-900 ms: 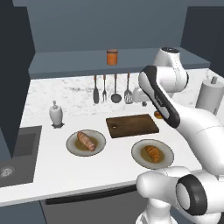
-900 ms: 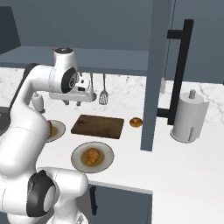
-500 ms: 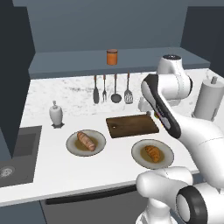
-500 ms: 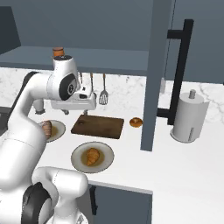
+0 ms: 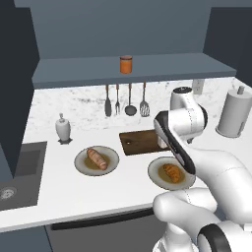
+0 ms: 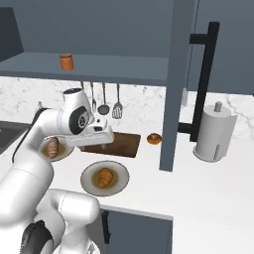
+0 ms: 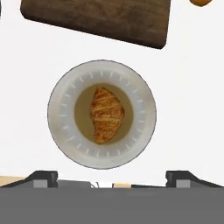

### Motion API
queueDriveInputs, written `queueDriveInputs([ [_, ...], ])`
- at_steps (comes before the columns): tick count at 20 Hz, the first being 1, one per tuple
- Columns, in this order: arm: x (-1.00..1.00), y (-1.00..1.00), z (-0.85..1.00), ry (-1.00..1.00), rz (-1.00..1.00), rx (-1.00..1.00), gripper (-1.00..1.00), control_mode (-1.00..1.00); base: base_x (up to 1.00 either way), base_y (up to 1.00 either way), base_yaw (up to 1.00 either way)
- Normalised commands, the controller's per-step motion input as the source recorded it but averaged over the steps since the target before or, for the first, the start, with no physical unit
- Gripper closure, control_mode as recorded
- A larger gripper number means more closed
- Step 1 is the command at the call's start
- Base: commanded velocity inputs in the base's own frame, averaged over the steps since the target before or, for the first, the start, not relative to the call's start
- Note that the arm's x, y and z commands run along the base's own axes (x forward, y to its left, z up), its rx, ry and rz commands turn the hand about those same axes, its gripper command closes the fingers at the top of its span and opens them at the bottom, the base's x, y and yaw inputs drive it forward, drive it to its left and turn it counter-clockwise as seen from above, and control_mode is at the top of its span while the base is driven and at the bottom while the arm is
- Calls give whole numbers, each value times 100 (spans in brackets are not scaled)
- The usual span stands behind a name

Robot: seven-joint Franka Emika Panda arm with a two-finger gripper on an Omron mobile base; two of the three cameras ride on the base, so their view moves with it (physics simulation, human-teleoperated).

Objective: From the different types of pastries on the counter, select a croissant and place it on the cutting board. Then retrieve a jar of jam from the cabinet and place it alongside the croissant on the cutting board.

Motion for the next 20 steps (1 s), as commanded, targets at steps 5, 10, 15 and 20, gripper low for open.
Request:
queueDriveInputs([
  [5,12,3,-77,7,-1,0,-100,-100,0,0,0],
  [10,11,-2,-60,15,-5,7,-100,-100,0,0,0],
  [15,6,-5,-5,1,-1,0,-100,-100,0,0,0],
  [20,27,-14,-10,3,-1,1,-100,-100,0,0,0],
])
